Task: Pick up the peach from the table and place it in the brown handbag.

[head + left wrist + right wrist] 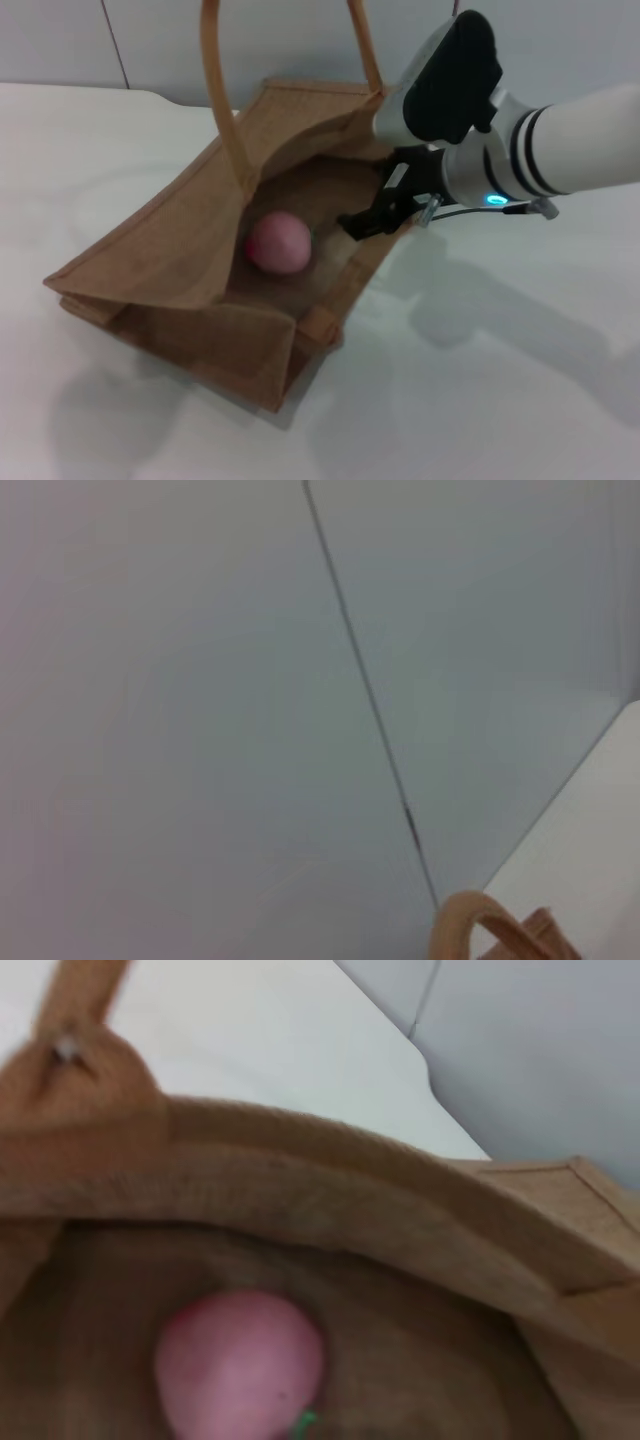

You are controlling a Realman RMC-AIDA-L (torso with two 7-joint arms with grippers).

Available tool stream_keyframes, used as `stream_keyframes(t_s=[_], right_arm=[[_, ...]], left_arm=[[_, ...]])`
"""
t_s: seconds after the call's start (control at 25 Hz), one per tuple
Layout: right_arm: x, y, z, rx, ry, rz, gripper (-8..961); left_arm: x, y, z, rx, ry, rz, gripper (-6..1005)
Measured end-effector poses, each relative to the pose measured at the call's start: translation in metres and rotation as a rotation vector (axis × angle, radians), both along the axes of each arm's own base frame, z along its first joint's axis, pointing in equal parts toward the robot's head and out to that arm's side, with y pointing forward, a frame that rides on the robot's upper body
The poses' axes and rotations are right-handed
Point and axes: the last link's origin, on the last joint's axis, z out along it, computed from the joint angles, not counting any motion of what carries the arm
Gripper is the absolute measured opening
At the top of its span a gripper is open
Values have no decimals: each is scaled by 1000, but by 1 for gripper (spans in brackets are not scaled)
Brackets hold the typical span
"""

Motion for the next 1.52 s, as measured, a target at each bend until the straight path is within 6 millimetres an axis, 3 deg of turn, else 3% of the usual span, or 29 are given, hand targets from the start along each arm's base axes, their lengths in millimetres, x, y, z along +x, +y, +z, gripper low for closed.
stream_keyframes(t_s=[0.4,0.8,1.24,1.4,1.52], right_arm=[[22,25,39,134,-111,-33,887],[25,37,74,334,-114,-14,886],[26,40,79,358,-89,-28,886],[26,41,81,402,-40,-27,886],[27,41,88,467,22,-17,886]], left_arm=[[-27,9,5,68,-31,82,35],[-58,25,-5,81,-116,132,39],[-56,34,-28,-17,-148,83,201],[-71,29,-25,6,-239,36,356],[-96,25,-21,76,-313,9,472]])
